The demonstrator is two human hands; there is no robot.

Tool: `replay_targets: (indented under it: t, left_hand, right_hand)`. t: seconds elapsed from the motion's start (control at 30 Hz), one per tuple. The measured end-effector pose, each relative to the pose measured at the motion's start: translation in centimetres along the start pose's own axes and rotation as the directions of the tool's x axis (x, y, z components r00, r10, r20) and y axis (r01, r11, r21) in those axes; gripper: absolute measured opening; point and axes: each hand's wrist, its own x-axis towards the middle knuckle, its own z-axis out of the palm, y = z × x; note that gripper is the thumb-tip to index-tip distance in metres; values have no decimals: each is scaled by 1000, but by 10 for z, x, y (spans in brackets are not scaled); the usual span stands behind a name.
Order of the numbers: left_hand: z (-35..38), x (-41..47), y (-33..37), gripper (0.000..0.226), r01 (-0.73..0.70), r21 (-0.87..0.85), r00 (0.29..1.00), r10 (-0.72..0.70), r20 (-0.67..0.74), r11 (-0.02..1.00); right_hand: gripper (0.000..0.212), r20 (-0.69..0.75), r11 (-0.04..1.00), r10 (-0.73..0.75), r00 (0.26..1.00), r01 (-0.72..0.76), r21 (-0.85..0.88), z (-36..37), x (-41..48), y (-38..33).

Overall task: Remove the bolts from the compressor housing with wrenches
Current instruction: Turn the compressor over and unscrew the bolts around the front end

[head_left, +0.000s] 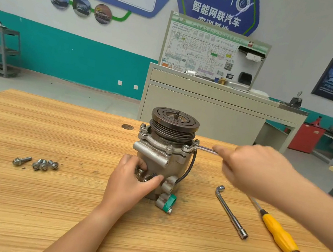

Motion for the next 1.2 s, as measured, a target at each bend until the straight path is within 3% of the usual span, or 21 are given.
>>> replay_targets:
  t: [0.13, 0.3, 0.5, 0.57, 0.63, 0.7, 0.87, 1.03, 1.2]
  left_hand:
    - [0, 0, 0, 36, -10, 1, 1000, 10, 4, 1000]
    - [-1, 0, 0, 35, -9, 1, 1000, 9, 10, 1000]
    - [1, -1, 0, 35, -7, -26, 1000, 7, -1, 1000]
    - [1, -1, 0, 35, -9, -25, 1000, 9, -1, 1000]
    - [0, 0, 0, 36, -13, -20, 1000, 13, 2, 1000]
    - [0, -1, 0, 35, -16, -15, 1000, 16, 5, 1000]
    - [0, -1, 0, 35, -16, -14, 1000, 16, 3, 1000]
    - [0, -1, -1, 35, -9, -17, 1000, 9, -2, 1000]
    - [1, -1, -1, 35, -1, -16, 1000, 1, 1, 1000]
  right_hand:
    - [47, -74, 998, 0, 997, -5, -64, 9, 45, 30]
    - [27, -113, 983, -84, 990, 64, -170, 43, 90, 20]
    - [27, -269, 992, 61, 961, -29, 122, 80, 59, 18]
    - [32, -320, 931, 171, 932, -46, 363, 79, 38, 19]
    - [46, -297, 872, 213, 931, -44, 488, 70, 21, 18]
    - [61, -236, 889, 190, 953, -65, 453, 60, 4, 18]
    - [78, -104, 985, 96, 990, -79, 150, 37, -24, -6]
    - [83, -43, 978, 141, 989, -133, 164, 21, -23, -21]
    - [85, -3, 996, 85, 996, -85, 6, 0, -17, -37]
